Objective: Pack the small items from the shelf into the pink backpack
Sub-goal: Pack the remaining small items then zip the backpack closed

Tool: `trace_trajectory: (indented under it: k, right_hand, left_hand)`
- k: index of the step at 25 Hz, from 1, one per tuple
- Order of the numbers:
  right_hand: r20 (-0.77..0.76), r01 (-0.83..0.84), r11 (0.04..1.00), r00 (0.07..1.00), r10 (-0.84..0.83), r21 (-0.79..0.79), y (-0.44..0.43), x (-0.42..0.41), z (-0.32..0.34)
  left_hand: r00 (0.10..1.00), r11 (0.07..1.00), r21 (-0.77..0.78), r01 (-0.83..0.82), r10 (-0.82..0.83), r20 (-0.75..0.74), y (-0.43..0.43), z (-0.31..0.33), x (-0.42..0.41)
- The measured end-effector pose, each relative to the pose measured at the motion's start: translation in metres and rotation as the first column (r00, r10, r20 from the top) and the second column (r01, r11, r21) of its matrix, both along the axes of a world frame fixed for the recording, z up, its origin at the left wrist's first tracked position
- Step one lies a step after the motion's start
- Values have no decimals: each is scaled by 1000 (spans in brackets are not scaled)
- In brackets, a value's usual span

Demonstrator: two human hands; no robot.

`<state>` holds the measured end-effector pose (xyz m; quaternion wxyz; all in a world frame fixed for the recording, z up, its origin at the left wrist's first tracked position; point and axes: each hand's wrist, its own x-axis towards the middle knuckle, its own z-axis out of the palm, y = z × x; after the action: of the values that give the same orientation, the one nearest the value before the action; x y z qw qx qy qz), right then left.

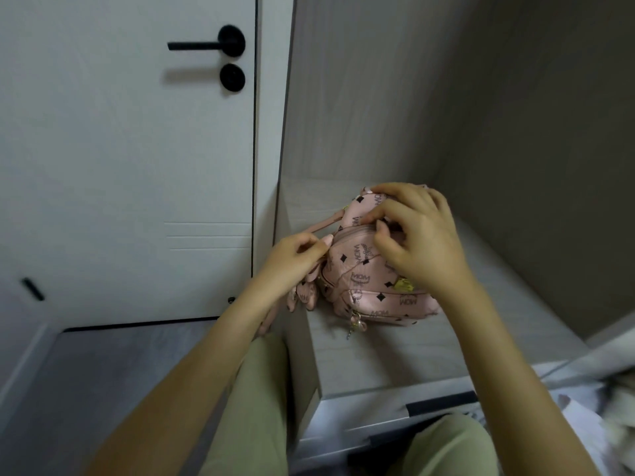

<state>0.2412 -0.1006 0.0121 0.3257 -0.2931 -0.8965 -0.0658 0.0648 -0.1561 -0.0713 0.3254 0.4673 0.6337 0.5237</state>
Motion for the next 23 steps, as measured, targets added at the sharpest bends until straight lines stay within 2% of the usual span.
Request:
trace_trajectory:
  k: [5, 9, 13, 14, 15, 17, 18, 20, 21, 23]
  right_hand:
    - [9, -15, 999, 1000, 15, 34, -5, 3, -1]
    - [23, -15, 999, 1000, 14, 38, -4, 1, -1]
    - [36, 36, 998, 999, -38, 60, -7, -1, -2]
    - [52, 107, 990, 992, -112, 89, -10, 0, -4]
    - [61, 200, 974, 976, -207, 106, -14, 3, -8]
    - [50, 363, 930, 929, -365, 55, -22, 13, -18]
    - [35, 403, 915, 915, -402, 1, -27, 21, -24]
    - [-9, 405, 902, 912, -411, -150, -35, 42, -40]
    - [-43, 353, 899, 926, -376, -259, -37, 51, -47]
    - [-159, 157, 850, 950, -269, -502, -39, 62, -58]
  left_hand:
    - [954, 978, -78, 191, -166, 252, 0, 0, -1]
    - [911, 985, -6, 171, -156, 381, 4, -8, -6]
    - [899, 990, -73, 124, -81, 431, 4, -11, -7]
    - [917, 996, -68, 66, -33, 397, 2, -10, -4]
    - [952, 999, -44, -27, 39, 303, 0, -9, 0]
    - [979, 977, 69, -203, 205, -17, -6, -7, 9]
    - [972, 974, 128, -186, 201, -120, -12, -5, 14]
    - [973, 991, 132, 35, -4, -230, -23, -2, 29]
    - [949, 987, 94, 128, -94, -301, -26, -1, 35]
    - [865, 983, 40, 180, -138, -481, -29, -1, 42]
